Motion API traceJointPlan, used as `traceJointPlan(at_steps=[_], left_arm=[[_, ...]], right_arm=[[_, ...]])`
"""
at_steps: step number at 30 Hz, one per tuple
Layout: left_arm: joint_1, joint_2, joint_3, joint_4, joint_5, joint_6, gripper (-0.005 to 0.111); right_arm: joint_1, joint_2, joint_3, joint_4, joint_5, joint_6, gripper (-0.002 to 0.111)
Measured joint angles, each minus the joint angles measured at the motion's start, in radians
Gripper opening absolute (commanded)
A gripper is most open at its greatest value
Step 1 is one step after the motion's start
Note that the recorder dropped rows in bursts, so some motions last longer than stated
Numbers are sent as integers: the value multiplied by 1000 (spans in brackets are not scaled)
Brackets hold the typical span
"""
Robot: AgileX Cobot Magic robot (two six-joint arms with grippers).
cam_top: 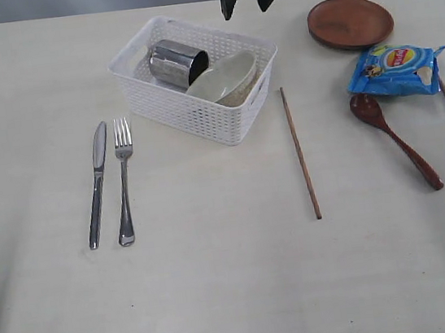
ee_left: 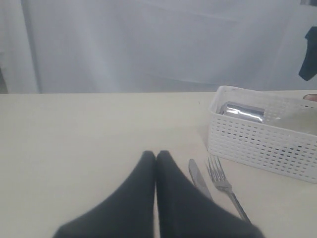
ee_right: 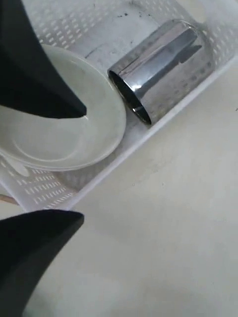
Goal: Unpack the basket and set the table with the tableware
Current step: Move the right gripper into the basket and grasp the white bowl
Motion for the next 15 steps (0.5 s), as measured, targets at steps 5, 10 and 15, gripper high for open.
traceJointPlan(at_steps=[5,10,15], left_arm=[[0,0,0,0,0,0,0],[0,0,0,0,0,0,0],[0,0,0,0,0,0,0]], right_arm=[[0,7,0,2,0,55,40],[0,14,29,69,0,91,40],[0,2,86,125,0,100,40]])
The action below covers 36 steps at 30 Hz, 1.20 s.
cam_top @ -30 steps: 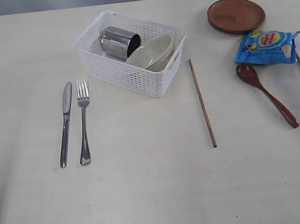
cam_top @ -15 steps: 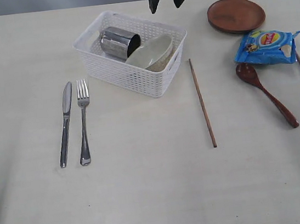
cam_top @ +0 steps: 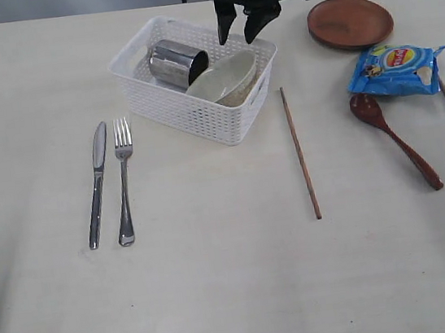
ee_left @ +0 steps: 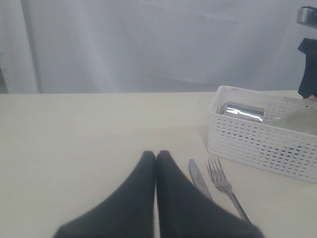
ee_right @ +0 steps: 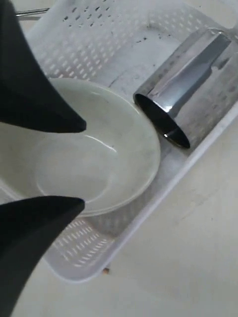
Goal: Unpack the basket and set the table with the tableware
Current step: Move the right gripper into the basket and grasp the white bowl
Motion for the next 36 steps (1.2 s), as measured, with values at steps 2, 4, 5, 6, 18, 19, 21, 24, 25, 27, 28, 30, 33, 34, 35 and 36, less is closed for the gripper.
traceJointPlan(at_steps=[2,4,5,6,18,19,21,24,25,27,28,30,33,34,35,36], left_arm=[[0,0,0,0,0,0,0],[0,0,0,0,0,0,0],[0,0,0,0,0,0,0],[0,0,0,0,0,0,0],[0,0,0,0,0,0,0],[0,0,0,0,0,0,0],[0,0,0,0,0,0,0],[0,0,0,0,0,0,0],[0,0,0,0,0,0,0],[0,0,0,0,0,0,0],[0,0,0,0,0,0,0],[0,0,0,0,0,0,0],[0,0,0,0,0,0,0],[0,0,0,0,0,0,0],[0,0,0,0,0,0,0],[0,0,0,0,0,0,0]], right_arm=[[0,-19,25,0,0,7,40],[0,-52,43,0,0,14,40],[0,-69,53,-4,0,17,40],[0,-86,60,-13,0,19,40],[2,-128,184,-64,2,43,40],[2,-128,184,-64,2,43,40],[2,-128,184,-64,2,43,40],[2,-115,182,-64,2,43,40],[2,-94,175,-64,2,43,40],[2,-61,165,-48,2,43,40],[2,-53,162,-41,5,40,40],[2,-51,159,-29,-1,34,40],[2,-51,159,-27,-24,34,40],[2,-49,159,-27,-37,33,40],[2,-43,159,-27,-50,33,40],[4,-32,159,-27,-58,33,40]])
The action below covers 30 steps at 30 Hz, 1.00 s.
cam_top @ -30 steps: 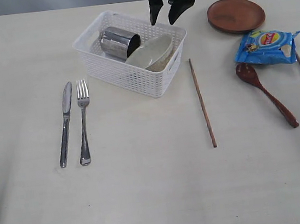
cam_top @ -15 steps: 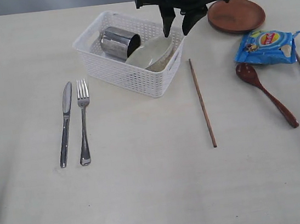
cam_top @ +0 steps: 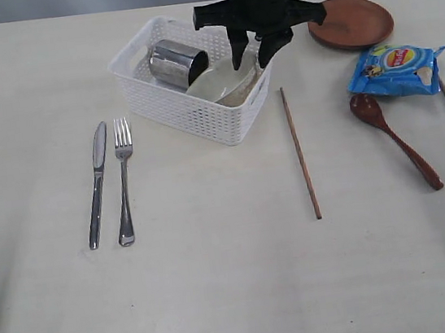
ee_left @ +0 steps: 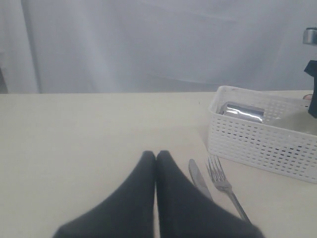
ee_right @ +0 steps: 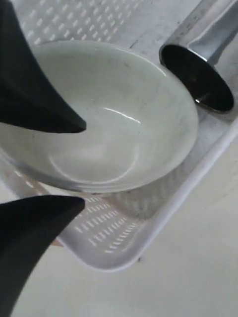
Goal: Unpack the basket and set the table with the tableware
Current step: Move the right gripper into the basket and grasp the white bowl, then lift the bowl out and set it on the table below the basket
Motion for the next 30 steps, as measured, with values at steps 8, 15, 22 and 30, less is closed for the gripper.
traceJointPlan(at_steps=[8,15,22,30], left_arm=[[0,0,0,0,0,0,0],[0,0,0,0,0,0,0],[0,0,0,0,0,0,0],[0,0,0,0,0,0,0]], right_arm=[[2,55,-27,-63,-16,48,-1],[4,56,-127,-286,49,147,-1],[-60,56,-181,-340,54,144,-1],[-71,23,-181,-269,60,89,-1]])
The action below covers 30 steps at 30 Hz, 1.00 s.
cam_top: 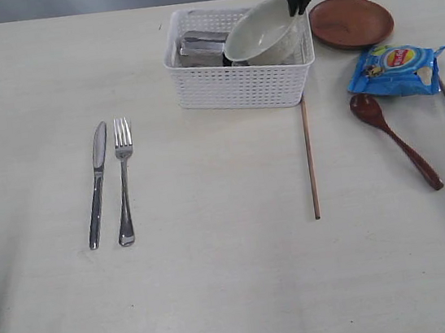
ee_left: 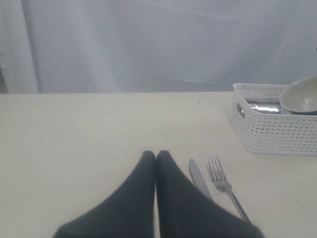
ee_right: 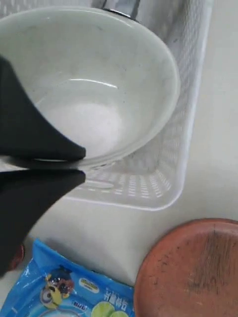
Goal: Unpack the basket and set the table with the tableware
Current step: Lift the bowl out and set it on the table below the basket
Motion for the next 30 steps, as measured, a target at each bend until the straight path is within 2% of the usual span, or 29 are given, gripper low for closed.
traceJointPlan(at_steps=[6,12,15,19,24,30], left_arm=[[0,0,0,0,0,0,0],[0,0,0,0,0,0,0],[0,0,0,0,0,0,0],[0,0,0,0,0,0,0],[0,0,0,0,0,0,0],[0,0,0,0,0,0,0]], right_arm=[[-7,-129,-21,143,-64,-81,-1],[-11,-211,-66,169,-14,-202,-1],[-15,-247,-24,282,-11,-286,-1],[-3,-281,106,435,-6,-388,-1],[32,-285,307,495,-4,-509,-1],[54,-285,592,711,-8,-765,-1]])
